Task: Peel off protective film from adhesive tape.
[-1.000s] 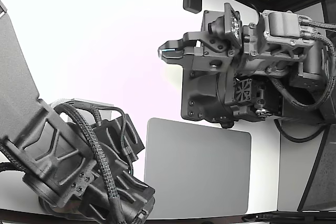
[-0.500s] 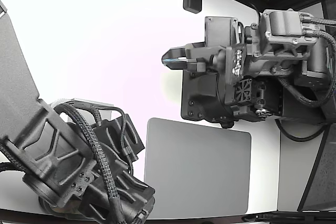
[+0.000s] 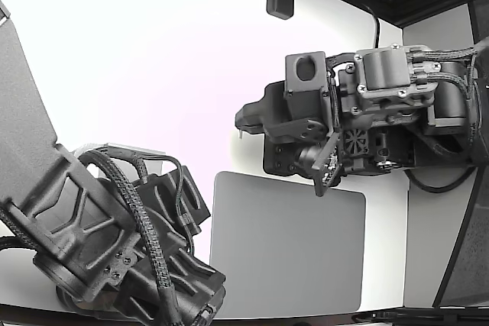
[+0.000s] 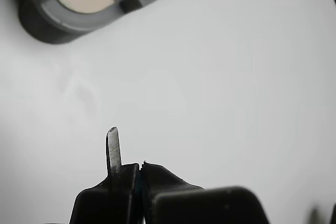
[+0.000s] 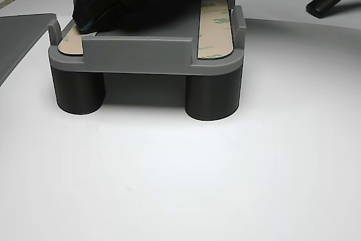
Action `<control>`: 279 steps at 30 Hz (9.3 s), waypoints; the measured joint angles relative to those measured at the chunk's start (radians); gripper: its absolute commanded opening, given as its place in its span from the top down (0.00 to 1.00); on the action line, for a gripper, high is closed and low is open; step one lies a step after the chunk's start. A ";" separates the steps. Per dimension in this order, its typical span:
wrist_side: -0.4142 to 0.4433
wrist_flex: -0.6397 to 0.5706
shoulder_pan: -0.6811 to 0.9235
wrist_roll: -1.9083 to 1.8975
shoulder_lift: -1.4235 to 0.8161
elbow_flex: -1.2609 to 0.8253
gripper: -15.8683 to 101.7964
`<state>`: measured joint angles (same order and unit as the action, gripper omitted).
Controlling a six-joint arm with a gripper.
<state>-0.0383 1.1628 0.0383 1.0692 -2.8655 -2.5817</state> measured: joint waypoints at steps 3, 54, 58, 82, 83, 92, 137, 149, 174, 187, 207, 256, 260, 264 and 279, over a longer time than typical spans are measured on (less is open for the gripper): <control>0.029 0.002 0.012 0.057 0.083 0.031 0.96; 0.523 -0.518 0.403 0.186 0.499 -0.069 0.96; 0.557 -0.549 0.445 0.170 0.495 -0.098 0.96; 0.572 -0.555 0.480 0.101 0.604 0.002 0.96; 0.575 -0.558 0.485 0.100 0.604 -0.002 0.96; 0.597 -0.589 0.514 0.089 0.603 -0.040 0.96; 0.595 -0.549 0.514 0.031 0.680 0.014 0.96; 0.595 -0.554 0.514 0.029 0.684 0.011 0.96; 0.598 -0.558 0.517 0.034 0.693 0.012 0.96; 0.603 -0.557 0.523 0.028 0.693 0.018 0.96; 0.615 -0.563 0.528 0.025 0.703 0.018 0.96; 0.634 -0.560 0.540 0.014 0.732 0.038 0.96; 0.634 -0.558 0.541 0.012 0.732 0.038 0.96; 0.634 -0.555 0.541 0.012 0.732 0.038 0.96; 0.637 -0.552 0.541 0.012 0.732 0.038 0.96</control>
<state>0.5983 0.6105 0.5798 1.0815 -2.1338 -2.5433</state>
